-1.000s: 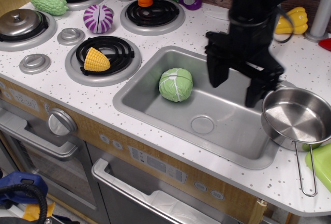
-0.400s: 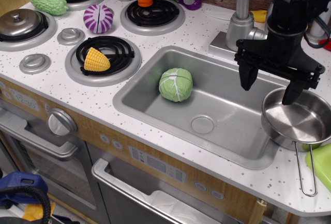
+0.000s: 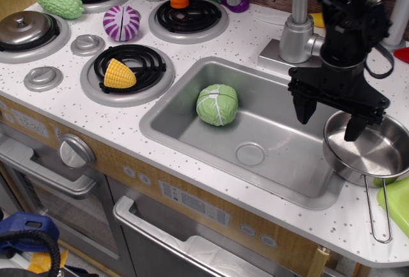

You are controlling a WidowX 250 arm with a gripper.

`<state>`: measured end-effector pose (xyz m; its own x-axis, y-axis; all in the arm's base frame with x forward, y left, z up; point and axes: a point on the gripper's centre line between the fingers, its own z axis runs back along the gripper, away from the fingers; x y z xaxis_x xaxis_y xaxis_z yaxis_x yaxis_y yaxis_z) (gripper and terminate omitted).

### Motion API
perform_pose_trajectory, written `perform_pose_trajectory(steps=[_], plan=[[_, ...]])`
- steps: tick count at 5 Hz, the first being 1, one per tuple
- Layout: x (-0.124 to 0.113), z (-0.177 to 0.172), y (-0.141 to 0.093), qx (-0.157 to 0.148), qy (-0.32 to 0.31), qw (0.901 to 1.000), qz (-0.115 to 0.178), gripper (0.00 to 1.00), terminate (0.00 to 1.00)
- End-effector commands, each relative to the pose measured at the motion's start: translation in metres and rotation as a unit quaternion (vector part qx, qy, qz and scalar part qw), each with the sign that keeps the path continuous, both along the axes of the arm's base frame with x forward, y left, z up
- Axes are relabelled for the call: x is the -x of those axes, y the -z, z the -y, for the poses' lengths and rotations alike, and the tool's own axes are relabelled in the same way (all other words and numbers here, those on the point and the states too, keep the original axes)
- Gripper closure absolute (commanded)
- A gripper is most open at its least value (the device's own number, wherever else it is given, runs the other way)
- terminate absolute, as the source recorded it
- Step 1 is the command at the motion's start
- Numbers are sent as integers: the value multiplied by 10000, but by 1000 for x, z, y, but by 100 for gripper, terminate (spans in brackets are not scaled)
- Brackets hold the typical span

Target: Put pan in sink

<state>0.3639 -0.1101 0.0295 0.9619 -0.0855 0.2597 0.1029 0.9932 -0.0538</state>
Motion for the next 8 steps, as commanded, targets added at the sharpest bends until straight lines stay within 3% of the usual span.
perform_pose_trajectory(steps=[1,2,3,5,6,7,8], plan=[[-16,-11,5,252,73,9995,169,0,0],[-18,-9,1,268,14,9996,112,100,0],[-17,-13,-8,-211,117,9995,212,100,0],[-31,-84,-27,-744,899,9929,229,100,0],[-42,-115,-15,-890,1305,9864,460,100,0],[-56,-128,5,-880,1613,9806,680,100,0],[-58,-129,20,-1100,1615,9758,978,100,0]])
